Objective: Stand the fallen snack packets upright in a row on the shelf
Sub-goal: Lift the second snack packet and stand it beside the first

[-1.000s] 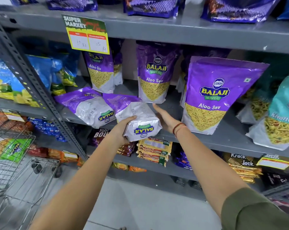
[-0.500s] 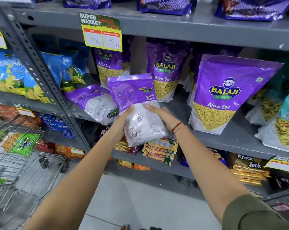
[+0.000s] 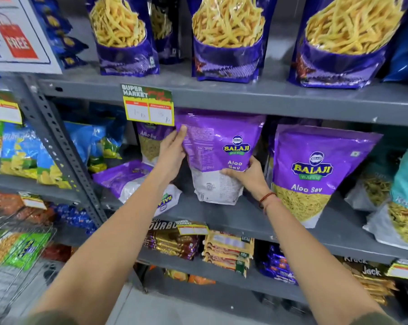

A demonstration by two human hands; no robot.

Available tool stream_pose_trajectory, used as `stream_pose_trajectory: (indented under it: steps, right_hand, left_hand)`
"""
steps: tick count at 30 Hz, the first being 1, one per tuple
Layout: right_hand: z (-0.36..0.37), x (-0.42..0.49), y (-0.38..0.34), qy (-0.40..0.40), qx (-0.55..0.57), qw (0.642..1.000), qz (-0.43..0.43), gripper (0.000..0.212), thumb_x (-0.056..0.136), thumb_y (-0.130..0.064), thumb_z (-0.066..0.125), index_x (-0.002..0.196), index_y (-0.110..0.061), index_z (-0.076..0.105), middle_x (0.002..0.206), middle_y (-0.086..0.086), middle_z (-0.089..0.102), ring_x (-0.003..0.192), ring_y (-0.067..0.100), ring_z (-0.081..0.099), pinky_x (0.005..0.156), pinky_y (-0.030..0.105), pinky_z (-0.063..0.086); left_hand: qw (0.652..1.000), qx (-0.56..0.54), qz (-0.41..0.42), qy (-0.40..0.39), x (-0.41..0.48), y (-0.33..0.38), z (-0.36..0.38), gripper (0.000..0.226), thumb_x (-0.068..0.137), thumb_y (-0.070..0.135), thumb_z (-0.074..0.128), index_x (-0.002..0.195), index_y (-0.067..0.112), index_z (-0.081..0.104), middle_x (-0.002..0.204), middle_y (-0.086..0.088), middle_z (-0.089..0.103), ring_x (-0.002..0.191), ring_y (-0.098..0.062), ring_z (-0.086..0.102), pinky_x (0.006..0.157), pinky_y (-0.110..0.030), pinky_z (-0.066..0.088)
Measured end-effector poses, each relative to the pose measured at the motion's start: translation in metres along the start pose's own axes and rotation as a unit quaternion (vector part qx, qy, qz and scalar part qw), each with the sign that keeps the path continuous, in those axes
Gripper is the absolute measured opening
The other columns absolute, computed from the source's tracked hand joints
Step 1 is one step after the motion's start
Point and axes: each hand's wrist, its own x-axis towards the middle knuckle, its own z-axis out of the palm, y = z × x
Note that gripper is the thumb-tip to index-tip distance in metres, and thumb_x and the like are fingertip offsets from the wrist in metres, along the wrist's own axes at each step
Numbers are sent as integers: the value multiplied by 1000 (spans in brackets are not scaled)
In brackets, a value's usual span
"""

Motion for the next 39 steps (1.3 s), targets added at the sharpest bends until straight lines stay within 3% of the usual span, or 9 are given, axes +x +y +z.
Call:
stream_pose_trajectory:
  steps: [3, 6, 12, 20, 23, 26, 30, 33, 39]
  right_hand:
    - [-7, 23, -20, 57, 71, 995, -34, 16, 76, 0, 75, 87, -6, 64, 75, -11, 73, 70, 3, 65, 67, 17, 51]
    - [-13, 43, -35, 117, 136, 982, -53, 33, 81, -7, 72, 86, 20, 53, 78, 14, 52, 77, 23, 44, 73, 33, 38]
    - [-1, 36, -33, 125, 124, 983, -52, 20, 82, 2, 68, 73, -13, 60, 53, -15, 67, 52, -5, 59, 54, 14, 50]
    - [5, 29, -20, 144, 140, 977, -72, 13, 84, -3, 68, 90, -13, 64, 80, -10, 73, 72, 3, 68, 68, 19, 55]
    - [7, 18, 4, 124, 146, 981, -34, 24, 86, -9, 67, 109, -10, 59, 102, 3, 70, 85, 3, 68, 74, 18, 54]
    - [4, 10, 26, 81, 136, 987, 18, 29, 87, -15, 67, 114, -12, 57, 109, 5, 68, 91, 6, 69, 76, 19, 54]
    - [2, 0, 43, 3, 92, 993, 69, 26, 87, -31, 65, 109, -17, 64, 108, 3, 71, 98, 14, 69, 87, 30, 54]
    - [6, -8, 48, 26, 48, 996, 67, 34, 80, -46, 66, 101, -18, 69, 107, 8, 72, 102, 21, 68, 98, 41, 51]
    - [21, -41, 52, 67, -3, 998, 0, 28, 91, -48, 52, 96, -26, 68, 96, -12, 72, 93, -4, 63, 82, 15, 45]
  left_hand:
    - [1000, -2, 4, -7, 15, 7, 10, 18, 95, 20, 53, 78, 20, 61, 67, 10, 72, 59, -1, 64, 59, -21, 45]
    - [1000, 15, 14, 2, 25, 11, 6, 19, 95, 14, 52, 79, 16, 61, 66, 7, 70, 56, -3, 62, 55, -16, 48]
    - [1000, 22, -2, 4, 35, 3, -9, 15, 94, 14, 54, 86, 15, 65, 74, 7, 75, 67, -7, 69, 66, -20, 53]
    - [998, 44, -11, 51, 30, -7, -4, 9, 95, 20, 52, 97, 25, 59, 91, 10, 71, 80, -3, 64, 72, -20, 50]
    - [984, 81, 42, 155, 15, -21, -5, 28, 95, 12, 50, 124, 10, 50, 127, -14, 59, 108, -19, 57, 98, -35, 46]
    - [939, 199, 125, 250, -23, -53, -1, 33, 93, 6, 51, 124, -4, 49, 127, -25, 53, 111, -26, 54, 100, -33, 46]
    - [927, 316, 89, 183, -92, -122, 22, 37, 88, 7, 57, 123, 1, 47, 121, -21, 49, 112, -36, 51, 100, -41, 43]
    - [905, 405, 19, 127, -121, -157, 42, 72, 79, 14, 70, 140, 6, 33, 142, -19, 33, 133, -36, 35, 108, -36, 32]
    - [891, 444, -44, 87, -95, -159, 49, 113, 70, 21, 79, 149, -1, 2, 158, -22, 7, 145, -37, 14, 116, -41, 23]
